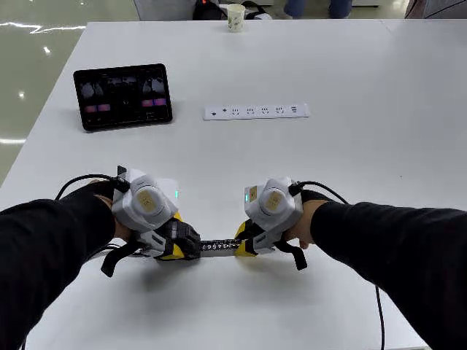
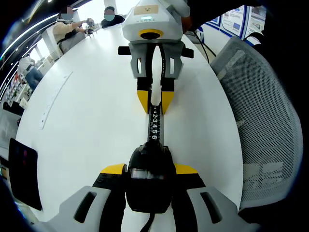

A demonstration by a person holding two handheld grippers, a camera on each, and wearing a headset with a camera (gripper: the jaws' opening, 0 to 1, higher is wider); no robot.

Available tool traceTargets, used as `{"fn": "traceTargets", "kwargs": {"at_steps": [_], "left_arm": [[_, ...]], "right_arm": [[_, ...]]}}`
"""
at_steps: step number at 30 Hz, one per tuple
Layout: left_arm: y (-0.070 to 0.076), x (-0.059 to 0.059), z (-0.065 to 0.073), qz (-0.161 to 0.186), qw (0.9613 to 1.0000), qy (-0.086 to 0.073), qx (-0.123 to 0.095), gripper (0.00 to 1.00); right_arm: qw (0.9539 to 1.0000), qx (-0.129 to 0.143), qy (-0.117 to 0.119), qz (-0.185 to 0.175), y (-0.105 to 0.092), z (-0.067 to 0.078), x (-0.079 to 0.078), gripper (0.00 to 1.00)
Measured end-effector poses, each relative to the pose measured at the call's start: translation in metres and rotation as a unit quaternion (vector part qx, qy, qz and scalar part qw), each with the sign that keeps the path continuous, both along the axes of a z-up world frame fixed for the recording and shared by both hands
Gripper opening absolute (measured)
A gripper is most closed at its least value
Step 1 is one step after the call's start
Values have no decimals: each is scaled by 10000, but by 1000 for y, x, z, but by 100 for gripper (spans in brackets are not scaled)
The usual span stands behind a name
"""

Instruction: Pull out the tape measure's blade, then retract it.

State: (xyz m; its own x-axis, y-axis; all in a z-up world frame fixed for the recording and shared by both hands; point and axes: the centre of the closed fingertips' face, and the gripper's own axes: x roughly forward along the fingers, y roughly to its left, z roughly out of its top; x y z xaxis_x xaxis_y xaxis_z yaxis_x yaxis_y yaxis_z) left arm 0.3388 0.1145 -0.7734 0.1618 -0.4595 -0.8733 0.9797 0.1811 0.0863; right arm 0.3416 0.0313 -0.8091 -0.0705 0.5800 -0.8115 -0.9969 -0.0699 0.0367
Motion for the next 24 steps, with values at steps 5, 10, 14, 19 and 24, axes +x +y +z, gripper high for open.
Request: {"fn": "traceTargets", "kwargs": {"at_steps": [5, 10, 14, 19, 24], "left_arm": [[0, 0, 0, 5, 10000, 4, -1, 30], [0, 0, 0, 4, 10000, 1, 5, 30], [0, 0, -1, 7, 10000, -2, 4, 30], [0, 0, 0, 2, 10000, -9, 14, 30], [0, 0, 0, -10, 10000, -16, 18, 30]], "right_arm": [[10000, 19, 25, -40, -4, 0, 1, 11], [10000, 4, 14, -25, -7, 0, 1, 11], [10000, -3, 11, -26, -9, -1, 1, 11], [10000, -17, 16, -34, -13, 0, 2, 11], [10000, -28, 7, -30, -17, 0, 3, 11]]}}
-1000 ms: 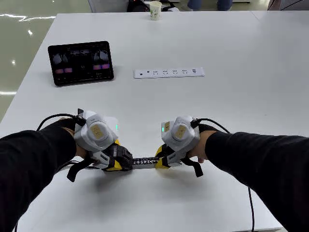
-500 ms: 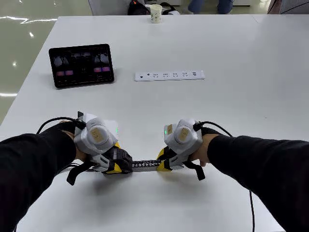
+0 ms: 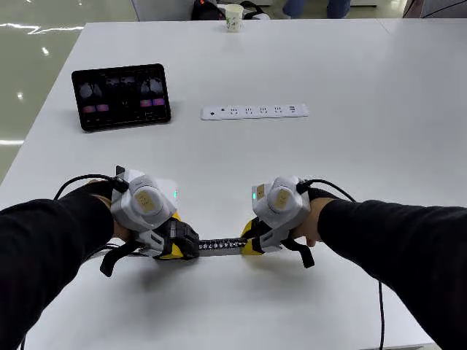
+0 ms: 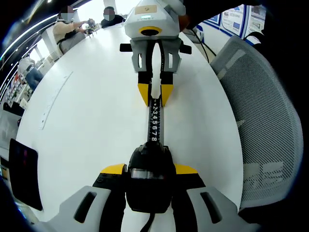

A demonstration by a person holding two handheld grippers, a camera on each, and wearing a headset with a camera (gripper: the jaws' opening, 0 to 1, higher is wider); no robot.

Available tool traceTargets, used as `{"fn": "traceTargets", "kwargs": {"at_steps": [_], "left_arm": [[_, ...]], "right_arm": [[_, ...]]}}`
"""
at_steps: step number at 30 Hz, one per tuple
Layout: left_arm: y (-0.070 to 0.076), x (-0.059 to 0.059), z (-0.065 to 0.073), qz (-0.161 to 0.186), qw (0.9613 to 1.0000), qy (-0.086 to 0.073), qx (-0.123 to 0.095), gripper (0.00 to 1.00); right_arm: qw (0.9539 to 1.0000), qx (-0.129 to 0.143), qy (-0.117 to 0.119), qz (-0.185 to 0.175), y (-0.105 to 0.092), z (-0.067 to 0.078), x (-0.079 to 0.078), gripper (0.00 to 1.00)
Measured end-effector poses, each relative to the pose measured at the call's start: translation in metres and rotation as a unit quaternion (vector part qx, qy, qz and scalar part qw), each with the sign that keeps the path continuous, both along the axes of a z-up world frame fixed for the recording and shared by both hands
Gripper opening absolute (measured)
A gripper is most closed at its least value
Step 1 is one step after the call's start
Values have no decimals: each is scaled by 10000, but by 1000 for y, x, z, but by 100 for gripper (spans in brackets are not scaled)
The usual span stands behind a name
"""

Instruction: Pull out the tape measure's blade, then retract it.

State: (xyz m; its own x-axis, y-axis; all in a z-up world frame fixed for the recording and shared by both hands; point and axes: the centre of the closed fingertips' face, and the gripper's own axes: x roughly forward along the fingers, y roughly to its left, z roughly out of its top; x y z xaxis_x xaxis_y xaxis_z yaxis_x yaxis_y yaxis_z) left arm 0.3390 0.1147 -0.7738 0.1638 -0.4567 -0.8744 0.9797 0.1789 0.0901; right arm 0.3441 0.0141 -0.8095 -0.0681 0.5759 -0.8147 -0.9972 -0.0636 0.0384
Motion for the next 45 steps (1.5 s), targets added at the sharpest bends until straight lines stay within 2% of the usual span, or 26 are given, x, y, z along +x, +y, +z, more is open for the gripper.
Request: {"fn": "traceTargets", "kwargs": {"at_steps": [45], "left_arm": [[-1, -2, 1, 13, 10000, -6, -6, 30]], "right_arm": [[9999, -115, -14, -85, -25, 1, 7, 11]]}}
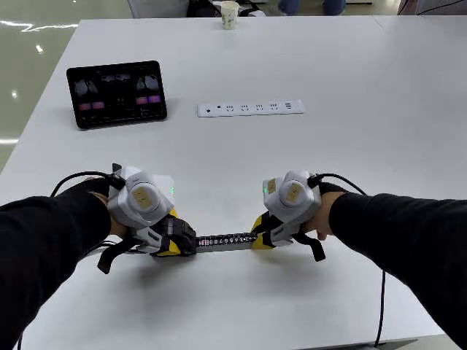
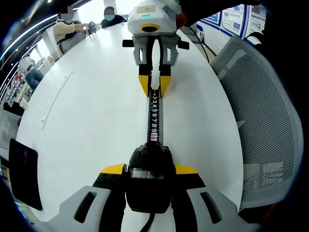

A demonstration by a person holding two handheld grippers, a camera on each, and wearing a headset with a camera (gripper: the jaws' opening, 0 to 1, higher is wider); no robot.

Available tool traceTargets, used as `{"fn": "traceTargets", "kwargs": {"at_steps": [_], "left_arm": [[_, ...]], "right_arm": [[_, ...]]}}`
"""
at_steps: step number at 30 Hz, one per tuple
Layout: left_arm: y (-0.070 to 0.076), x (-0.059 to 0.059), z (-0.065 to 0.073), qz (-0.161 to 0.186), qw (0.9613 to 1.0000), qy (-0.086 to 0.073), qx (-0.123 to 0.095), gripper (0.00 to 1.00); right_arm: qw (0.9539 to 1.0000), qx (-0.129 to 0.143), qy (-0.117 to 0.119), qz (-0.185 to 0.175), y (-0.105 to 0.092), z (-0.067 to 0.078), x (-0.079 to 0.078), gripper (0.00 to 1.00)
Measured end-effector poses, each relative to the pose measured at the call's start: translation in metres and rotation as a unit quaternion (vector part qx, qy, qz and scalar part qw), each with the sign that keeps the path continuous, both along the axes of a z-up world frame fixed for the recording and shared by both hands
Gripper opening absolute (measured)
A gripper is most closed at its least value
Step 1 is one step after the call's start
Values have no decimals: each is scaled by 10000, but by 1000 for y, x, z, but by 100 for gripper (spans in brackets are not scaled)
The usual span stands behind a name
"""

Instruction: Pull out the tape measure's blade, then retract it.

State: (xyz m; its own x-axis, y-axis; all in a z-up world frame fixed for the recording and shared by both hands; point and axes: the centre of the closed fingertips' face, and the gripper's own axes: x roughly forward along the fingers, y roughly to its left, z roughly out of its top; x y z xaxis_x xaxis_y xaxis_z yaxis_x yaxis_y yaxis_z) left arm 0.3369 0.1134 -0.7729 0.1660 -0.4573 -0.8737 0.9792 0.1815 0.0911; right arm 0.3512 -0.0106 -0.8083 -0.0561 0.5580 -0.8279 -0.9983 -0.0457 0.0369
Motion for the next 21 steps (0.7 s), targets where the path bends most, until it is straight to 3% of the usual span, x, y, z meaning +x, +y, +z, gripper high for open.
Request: {"fn": "traceTargets", "kwargs": {"at_steps": [21], "left_arm": [[0, 0, -1, -30, 10000, 11, 31, 30]], "right_arm": [[10000, -61, -14, -33, -14, -2, 3, 11]]}}
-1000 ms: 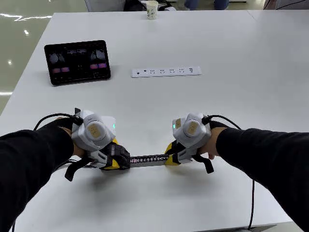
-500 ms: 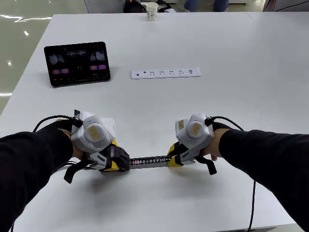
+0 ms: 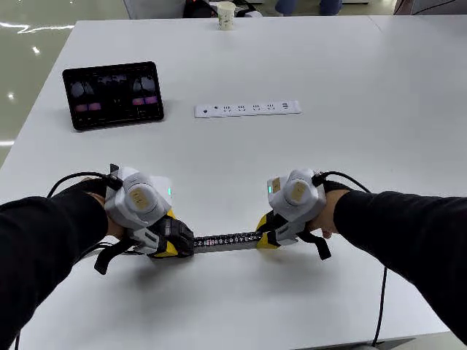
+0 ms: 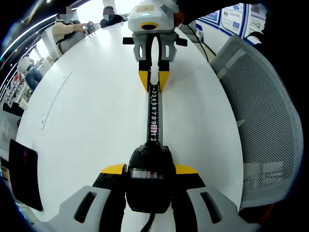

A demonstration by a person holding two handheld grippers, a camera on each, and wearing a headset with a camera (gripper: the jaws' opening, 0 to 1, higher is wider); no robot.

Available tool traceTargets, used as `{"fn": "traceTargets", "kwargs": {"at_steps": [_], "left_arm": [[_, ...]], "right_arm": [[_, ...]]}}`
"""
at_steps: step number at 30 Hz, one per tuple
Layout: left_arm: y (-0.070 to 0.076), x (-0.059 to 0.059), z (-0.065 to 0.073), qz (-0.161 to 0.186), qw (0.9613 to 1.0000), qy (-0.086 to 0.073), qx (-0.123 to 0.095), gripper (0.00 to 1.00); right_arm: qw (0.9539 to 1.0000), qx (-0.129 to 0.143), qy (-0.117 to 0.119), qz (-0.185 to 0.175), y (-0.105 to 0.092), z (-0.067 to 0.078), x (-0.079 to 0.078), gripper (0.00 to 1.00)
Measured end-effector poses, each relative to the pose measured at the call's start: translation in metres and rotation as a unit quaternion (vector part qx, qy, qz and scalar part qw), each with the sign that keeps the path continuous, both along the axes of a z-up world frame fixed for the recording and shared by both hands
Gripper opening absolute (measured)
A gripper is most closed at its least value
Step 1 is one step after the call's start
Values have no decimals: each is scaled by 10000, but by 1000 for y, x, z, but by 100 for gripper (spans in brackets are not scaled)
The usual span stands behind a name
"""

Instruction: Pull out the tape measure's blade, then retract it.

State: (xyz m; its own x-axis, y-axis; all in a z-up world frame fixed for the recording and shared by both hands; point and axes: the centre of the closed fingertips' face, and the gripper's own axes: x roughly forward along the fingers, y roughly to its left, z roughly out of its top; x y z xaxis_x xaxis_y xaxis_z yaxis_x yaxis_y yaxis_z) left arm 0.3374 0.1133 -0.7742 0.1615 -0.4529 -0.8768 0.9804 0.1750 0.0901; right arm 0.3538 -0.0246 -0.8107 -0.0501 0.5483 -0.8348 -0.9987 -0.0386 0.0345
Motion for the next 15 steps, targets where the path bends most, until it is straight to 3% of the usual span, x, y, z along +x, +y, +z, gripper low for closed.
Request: {"fn": "traceTargets", "kwargs": {"at_steps": [15], "left_arm": [[0, 0, 0, -18, 10000, -28, 10, 30]], "right_arm": [[10000, -19, 34, -70, -6, 0, -3, 11]]}}
